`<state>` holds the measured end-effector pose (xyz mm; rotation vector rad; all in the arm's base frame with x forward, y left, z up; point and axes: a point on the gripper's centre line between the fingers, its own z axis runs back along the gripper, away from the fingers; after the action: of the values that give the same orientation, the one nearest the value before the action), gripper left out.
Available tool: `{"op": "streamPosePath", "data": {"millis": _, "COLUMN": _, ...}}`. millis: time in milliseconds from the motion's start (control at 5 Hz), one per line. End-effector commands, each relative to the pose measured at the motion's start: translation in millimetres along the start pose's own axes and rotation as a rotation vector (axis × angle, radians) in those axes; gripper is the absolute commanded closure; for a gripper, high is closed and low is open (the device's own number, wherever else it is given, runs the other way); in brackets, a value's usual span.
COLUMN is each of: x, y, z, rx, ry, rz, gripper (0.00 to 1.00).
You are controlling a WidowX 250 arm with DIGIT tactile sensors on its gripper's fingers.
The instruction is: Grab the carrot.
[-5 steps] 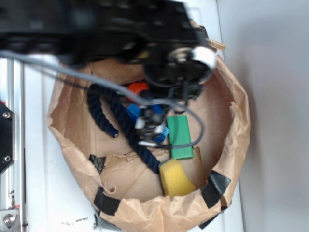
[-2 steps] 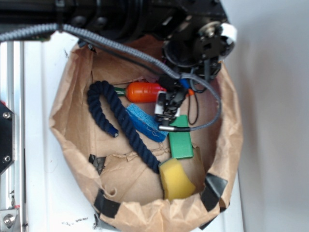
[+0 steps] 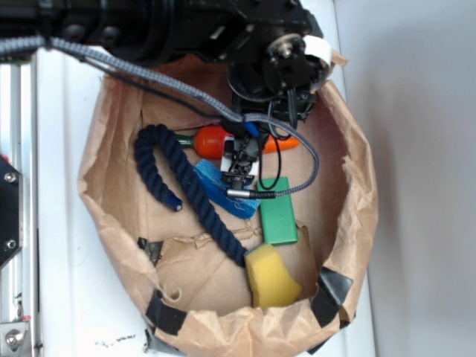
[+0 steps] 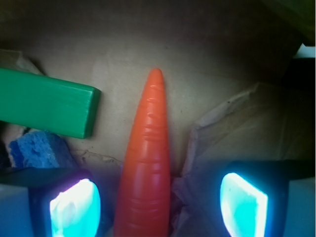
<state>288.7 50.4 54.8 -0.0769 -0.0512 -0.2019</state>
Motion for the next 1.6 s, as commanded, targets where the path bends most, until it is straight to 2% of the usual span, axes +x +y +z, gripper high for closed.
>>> {"op": "streamPosePath", "data": {"millis": 0, "x": 16, "y": -3, "z": 3, "rx": 0.012, "ry": -0.045, "rz": 0.034, "gripper": 0.0}}
{"op": "streamPosePath", "data": {"millis": 600, "x": 32, "y": -25, "z": -38, "rx": 0.101, "ry": 0.017, "rz": -0.005, "gripper": 0.0}}
{"op": "streamPosePath", "data": {"millis": 800, "x": 31, "y": -27, "z": -41, "rx": 0.101, "ry": 0.015, "rz": -0.001, "gripper": 1.0}}
{"op": "streamPosePath", "data": {"millis": 1200, "x": 27, "y": -28, "z": -40, "rx": 0.114, "ry": -0.002, "rz": -0.004, "gripper": 1.0}}
{"op": "streamPosePath", "data": {"millis": 1400, "x": 27, "y": -28, "z": -13, "rx": 0.076, "ry": -0.01, "rz": 0.024, "gripper": 1.0}}
